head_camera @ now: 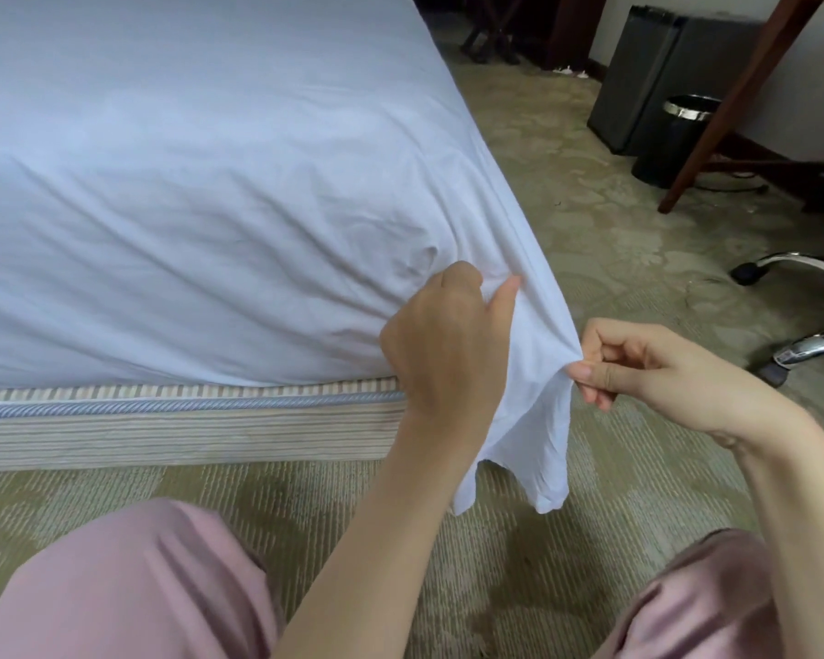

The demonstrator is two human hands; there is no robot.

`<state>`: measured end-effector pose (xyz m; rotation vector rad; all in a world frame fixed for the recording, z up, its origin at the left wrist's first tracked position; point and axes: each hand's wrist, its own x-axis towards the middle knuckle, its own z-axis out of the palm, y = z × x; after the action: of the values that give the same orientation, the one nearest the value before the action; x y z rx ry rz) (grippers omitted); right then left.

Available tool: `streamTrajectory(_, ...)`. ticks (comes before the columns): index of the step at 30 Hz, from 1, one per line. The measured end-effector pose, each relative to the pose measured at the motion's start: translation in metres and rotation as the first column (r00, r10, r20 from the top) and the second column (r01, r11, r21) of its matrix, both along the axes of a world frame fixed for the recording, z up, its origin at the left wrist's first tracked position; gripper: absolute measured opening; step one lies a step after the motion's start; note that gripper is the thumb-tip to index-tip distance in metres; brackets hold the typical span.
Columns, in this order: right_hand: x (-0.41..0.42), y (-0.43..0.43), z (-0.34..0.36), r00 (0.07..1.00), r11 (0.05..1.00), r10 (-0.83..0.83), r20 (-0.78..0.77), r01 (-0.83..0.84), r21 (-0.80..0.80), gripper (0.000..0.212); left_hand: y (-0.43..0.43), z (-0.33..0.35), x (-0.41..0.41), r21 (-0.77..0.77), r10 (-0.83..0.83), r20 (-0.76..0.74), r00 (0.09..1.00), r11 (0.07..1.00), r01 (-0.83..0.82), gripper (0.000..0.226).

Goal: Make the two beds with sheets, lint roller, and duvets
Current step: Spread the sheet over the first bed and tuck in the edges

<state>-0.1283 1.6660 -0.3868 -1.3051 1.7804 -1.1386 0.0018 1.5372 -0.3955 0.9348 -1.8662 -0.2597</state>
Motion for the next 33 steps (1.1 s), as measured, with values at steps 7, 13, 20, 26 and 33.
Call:
streamTrajectory(7,0.003,-0.006,0.0,0.998,0.998,0.053,0.023,-0.054,0.041,0.021,0.023,0.013,-0.01,0.4,-0.168,-0.117,0.979,0.894,0.201,0.034)
streamTrajectory(13,0.0,-0.004,0.0,0.997,0.997,0.049,0.052,-0.052,0.058,0.025,0.017,0.006,-0.004,0.419,-0.298,-0.396,0.869,0.783,0.46,0.034)
streamTrajectory(20,0.013,-0.012,0.006,0.993,0.993,-0.117,-0.026,0.116,-0.028,0.019,0.034,0.018,0.021,0.23,-0.336,-0.342,0.877,0.876,0.425,0.025)
streamTrajectory(26,0.055,-0.04,0.024,0.804,0.779,-0.525,-0.279,0.322,-0.539,0.009,0.012,0.003,0.039,0.214,-0.008,-0.11,0.994,0.976,0.032,0.028)
streamTrajectory(33,0.071,-0.077,-0.007,0.66,0.765,-0.627,-0.413,0.422,-0.487,0.039,-0.003,-0.003,0.053,0.11,-0.293,-0.023,0.956,0.95,0.294,0.041)
